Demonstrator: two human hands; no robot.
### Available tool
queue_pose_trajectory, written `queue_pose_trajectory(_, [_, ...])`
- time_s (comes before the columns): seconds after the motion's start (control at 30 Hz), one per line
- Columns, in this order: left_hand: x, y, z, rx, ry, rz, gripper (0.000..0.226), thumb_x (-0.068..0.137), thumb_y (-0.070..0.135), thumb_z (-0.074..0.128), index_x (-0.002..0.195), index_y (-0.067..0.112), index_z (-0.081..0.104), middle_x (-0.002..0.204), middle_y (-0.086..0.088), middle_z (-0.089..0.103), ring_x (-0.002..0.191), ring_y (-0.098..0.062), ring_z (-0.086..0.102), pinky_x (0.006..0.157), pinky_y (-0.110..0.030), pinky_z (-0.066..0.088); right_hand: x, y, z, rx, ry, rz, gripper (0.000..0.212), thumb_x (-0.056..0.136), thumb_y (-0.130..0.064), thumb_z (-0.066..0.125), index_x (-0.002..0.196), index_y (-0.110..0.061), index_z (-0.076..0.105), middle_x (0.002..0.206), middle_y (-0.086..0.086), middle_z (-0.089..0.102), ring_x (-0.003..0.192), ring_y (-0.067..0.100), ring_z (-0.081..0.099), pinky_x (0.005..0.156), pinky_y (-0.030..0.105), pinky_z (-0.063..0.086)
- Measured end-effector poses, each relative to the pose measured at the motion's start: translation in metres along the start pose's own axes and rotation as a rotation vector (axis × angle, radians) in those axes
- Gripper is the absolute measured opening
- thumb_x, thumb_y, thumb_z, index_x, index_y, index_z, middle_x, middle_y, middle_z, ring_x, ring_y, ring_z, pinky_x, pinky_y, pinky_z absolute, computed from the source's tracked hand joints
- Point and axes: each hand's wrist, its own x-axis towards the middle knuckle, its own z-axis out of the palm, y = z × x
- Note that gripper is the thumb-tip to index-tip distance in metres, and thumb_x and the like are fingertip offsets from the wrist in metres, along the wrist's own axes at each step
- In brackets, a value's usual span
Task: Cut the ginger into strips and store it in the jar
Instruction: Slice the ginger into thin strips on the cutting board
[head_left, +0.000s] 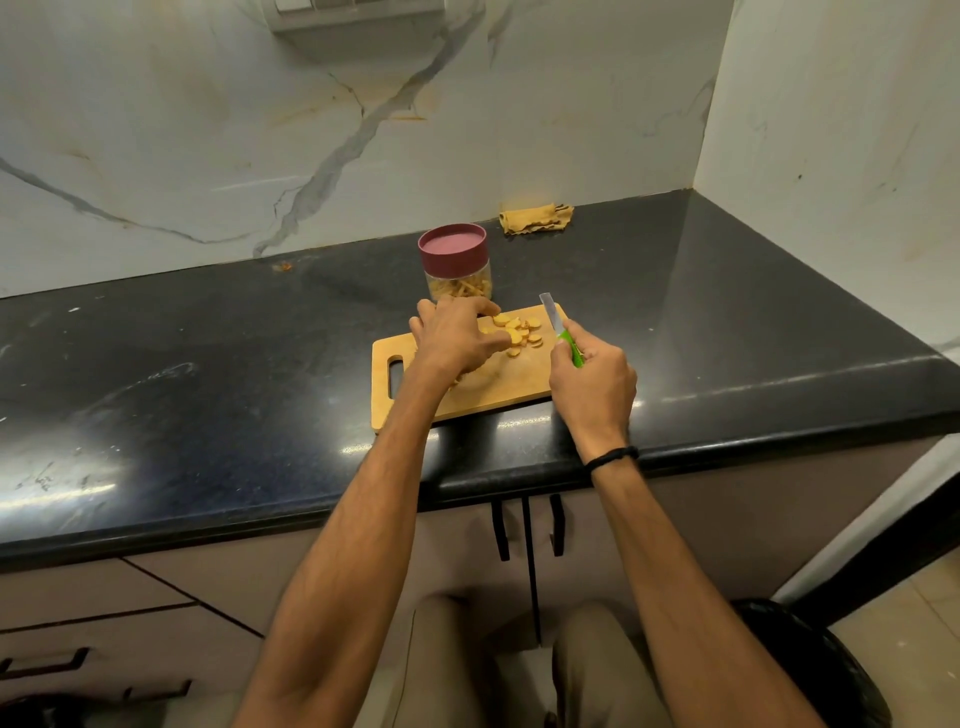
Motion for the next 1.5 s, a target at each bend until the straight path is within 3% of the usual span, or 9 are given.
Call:
queue_pose_trajectory(0.13, [0.000, 0.007, 0.004, 0.022, -0.016, 0.016, 0.042, 0.084, 0.053, 0.074, 0.121, 0.035, 0.068, 0.129, -0.004, 0.054, 0.121, -0.028, 0.037, 0.094, -0.039, 0.030, -0.001, 0.001, 0.000, 0.005, 0.004, -0.001, 0.034, 0.099, -0.026, 0.051, 0.130, -0.022, 0.061, 0.090, 0.001, 0.072, 0.059, 0.003, 0.048, 0.048, 0.013, 0.031])
queue_pose_trajectory(0.33, [-0.001, 0.007, 0.002, -0.051, 0.013, -0.006, 0.035, 0.084, 0.048, 0.076, 0.113, 0.031, 0.071, 0.124, -0.002, 0.059, 0.119, -0.026, 0.037, 0.088, -0.036, 0.026, -0.003, -0.001, -0.001, 0.010, -0.008, 0.007, 0.034, 0.099, -0.027, 0.051, 0.131, -0.023, 0.060, 0.092, 0.001, 0.073, 0.057, 0.004, 0.048, 0.044, 0.008, 0.030])
queue_pose_trajectory(0.47, [-0.003, -0.008, -0.012, -0.127, 0.119, -0.043, 0.034, 0.087, 0.044, 0.073, 0.118, 0.031, 0.070, 0.126, 0.001, 0.063, 0.122, -0.028, 0.038, 0.088, -0.038, 0.026, -0.010, -0.005, -0.005, -0.026, -0.043, -0.066, 0.035, 0.099, -0.027, 0.049, 0.132, -0.025, 0.059, 0.077, -0.002, 0.066, 0.055, 0.005, 0.045, 0.043, 0.010, 0.031])
queue_pose_trajectory(0.6, [-0.010, -0.026, -0.026, -0.177, 0.200, -0.118, 0.034, 0.088, 0.039, 0.073, 0.121, 0.028, 0.069, 0.118, 0.003, 0.068, 0.124, -0.027, 0.043, 0.091, -0.039, 0.025, -0.020, -0.013, -0.002, -0.239, -0.185, -0.239, 0.037, 0.099, -0.030, 0.047, 0.134, -0.034, 0.057, 0.077, 0.000, 0.065, 0.062, 0.012, 0.046, 0.051, 0.023, 0.029])
queue_pose_trajectory(0.77, [-0.018, -0.033, -0.023, -0.149, 0.167, -0.127, 0.037, 0.088, 0.036, 0.074, 0.124, 0.027, 0.068, 0.118, 0.005, 0.068, 0.124, -0.025, 0.045, 0.092, -0.040, 0.026, -0.024, -0.019, 0.007, -0.474, -0.298, -0.374, 0.039, 0.101, -0.037, 0.043, 0.139, -0.038, 0.049, 0.088, 0.001, 0.069, 0.067, 0.012, 0.043, 0.053, 0.026, 0.029])
queue_pose_trajectory(0.87, [-0.018, -0.032, -0.017, -0.130, 0.125, -0.121, 0.037, 0.087, 0.038, 0.075, 0.123, 0.029, 0.069, 0.117, 0.007, 0.069, 0.122, -0.023, 0.048, 0.087, -0.039, 0.023, -0.025, -0.019, 0.005, -0.463, -0.284, -0.330, 0.039, 0.101, -0.035, 0.042, 0.140, -0.035, 0.049, 0.088, 0.001, 0.069, 0.067, 0.012, 0.044, 0.048, 0.023, 0.025])
queue_pose_trajectory(1.03, [-0.017, -0.024, -0.009, -0.133, 0.052, -0.108, 0.038, 0.086, 0.038, 0.076, 0.122, 0.031, 0.069, 0.114, 0.009, 0.070, 0.122, -0.022, 0.048, 0.088, -0.038, 0.023, -0.024, -0.018, 0.000, -0.400, -0.242, -0.244, 0.039, 0.101, -0.029, 0.043, 0.139, -0.027, 0.052, 0.088, 0.001, 0.069, 0.068, 0.011, 0.044, 0.057, 0.024, 0.031])
queue_pose_trajectory(1.23, [-0.018, -0.017, -0.001, -0.126, 0.030, -0.094, 0.039, 0.088, 0.038, 0.075, 0.125, 0.029, 0.068, 0.113, 0.008, 0.070, 0.121, -0.023, 0.046, 0.092, -0.039, 0.026, -0.025, -0.017, 0.000, -0.334, -0.233, -0.273, 0.039, 0.100, -0.029, 0.046, 0.138, -0.027, 0.054, 0.078, -0.001, 0.065, 0.063, 0.010, 0.046, 0.049, 0.018, 0.026])
queue_pose_trajectory(1.5, [-0.030, -0.027, -0.015, -0.044, -0.010, -0.072, 0.052, 0.089, 0.037, 0.074, 0.139, 0.030, 0.057, 0.131, 0.008, 0.062, 0.128, -0.024, 0.037, 0.092, -0.038, 0.023, -0.025, -0.016, 0.000, -0.281, -0.237, -0.282, 0.037, 0.100, -0.029, 0.048, 0.136, -0.025, 0.057, 0.079, -0.001, 0.067, 0.059, 0.007, 0.047, 0.046, 0.015, 0.022])
